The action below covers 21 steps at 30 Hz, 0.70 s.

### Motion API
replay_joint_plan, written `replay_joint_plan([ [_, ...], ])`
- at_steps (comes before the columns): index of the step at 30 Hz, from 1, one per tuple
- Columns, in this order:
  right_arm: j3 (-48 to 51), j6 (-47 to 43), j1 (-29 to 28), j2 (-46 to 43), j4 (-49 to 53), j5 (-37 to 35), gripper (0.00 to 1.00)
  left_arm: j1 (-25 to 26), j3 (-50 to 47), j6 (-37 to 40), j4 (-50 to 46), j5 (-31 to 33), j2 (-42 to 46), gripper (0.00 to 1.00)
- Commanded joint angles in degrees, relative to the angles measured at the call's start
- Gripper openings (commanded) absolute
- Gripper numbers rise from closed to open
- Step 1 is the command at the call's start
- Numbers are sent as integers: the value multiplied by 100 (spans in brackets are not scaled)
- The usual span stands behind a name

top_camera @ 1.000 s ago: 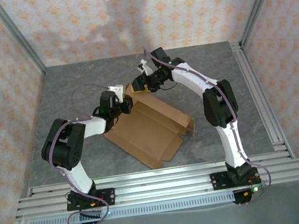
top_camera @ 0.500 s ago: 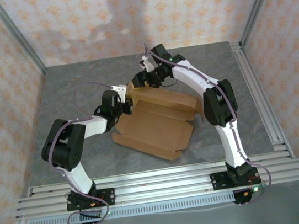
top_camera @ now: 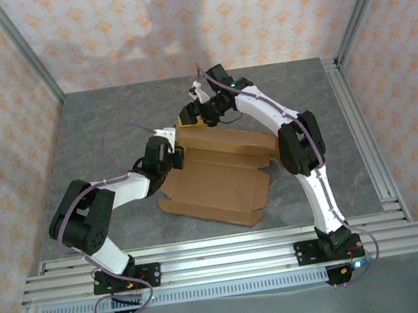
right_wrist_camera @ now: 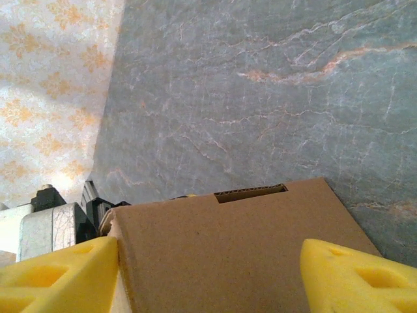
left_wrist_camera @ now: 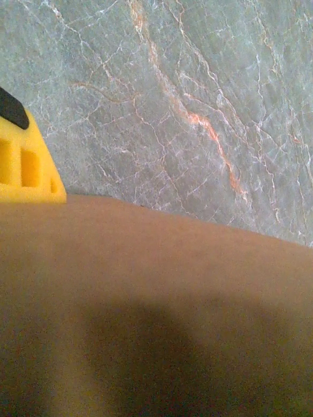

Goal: Fold the paper box

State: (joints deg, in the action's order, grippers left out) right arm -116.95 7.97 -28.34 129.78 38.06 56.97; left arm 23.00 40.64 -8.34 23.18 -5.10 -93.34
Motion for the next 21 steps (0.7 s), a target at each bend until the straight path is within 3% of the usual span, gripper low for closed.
replay_joint_plan([
  [1, 128, -249, -53, 134, 150, 109, 73, 80, -91, -365, -88, 451, 206, 0],
  [3, 84, -289, -75, 181, 195, 199, 73, 134, -141, -357, -25, 458, 215, 2],
  [7, -52, -367, -75, 262, 407, 359, 72, 165, -169, -145, 137, 521, 134, 22],
  [13, -439, -612, -34, 460, 1012, 374, 71, 142, -196, -60, 713, 482, -7, 41],
  [18, -452, -614, -38, 504, 1000, 499, 71, 103, 3, 60, 902, 254, -343, 42],
  [21, -451, -603, -27, 516, 1025, 491, 70, 80, 136, 73, 901, 153, -532, 34],
])
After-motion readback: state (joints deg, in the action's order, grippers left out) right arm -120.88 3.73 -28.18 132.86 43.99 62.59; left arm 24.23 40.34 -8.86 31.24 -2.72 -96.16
